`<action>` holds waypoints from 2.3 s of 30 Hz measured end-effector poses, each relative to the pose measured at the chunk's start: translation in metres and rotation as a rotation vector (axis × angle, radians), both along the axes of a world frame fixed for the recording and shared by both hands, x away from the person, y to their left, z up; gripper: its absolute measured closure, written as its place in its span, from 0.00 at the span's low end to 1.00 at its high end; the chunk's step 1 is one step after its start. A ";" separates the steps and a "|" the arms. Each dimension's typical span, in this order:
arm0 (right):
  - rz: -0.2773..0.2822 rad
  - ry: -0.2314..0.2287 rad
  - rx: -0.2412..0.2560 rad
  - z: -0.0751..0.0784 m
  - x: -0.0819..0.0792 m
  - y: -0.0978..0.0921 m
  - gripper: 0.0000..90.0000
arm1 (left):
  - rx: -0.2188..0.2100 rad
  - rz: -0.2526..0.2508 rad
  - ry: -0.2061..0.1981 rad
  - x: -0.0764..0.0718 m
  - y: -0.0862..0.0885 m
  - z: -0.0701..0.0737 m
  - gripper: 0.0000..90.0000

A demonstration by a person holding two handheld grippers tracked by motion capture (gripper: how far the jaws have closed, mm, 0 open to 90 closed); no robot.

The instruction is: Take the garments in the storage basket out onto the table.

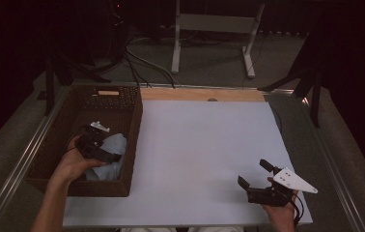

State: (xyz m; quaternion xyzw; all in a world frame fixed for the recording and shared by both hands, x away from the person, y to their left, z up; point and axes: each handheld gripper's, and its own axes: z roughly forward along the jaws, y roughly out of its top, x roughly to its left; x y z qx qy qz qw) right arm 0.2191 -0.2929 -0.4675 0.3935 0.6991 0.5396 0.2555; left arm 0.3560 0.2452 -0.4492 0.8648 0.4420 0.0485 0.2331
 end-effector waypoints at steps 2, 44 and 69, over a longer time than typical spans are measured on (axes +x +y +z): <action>-0.001 0.001 0.000 0.000 0.000 0.000 0.00 | 0.017 0.007 0.010 0.001 0.001 0.001 0.21; -0.003 0.002 0.006 0.000 0.000 -0.001 0.00 | -0.100 0.116 -0.173 -0.023 0.031 0.054 0.79; -0.001 0.003 0.008 0.000 0.000 0.000 0.00 | -0.153 0.137 -0.272 -0.033 0.039 0.081 0.79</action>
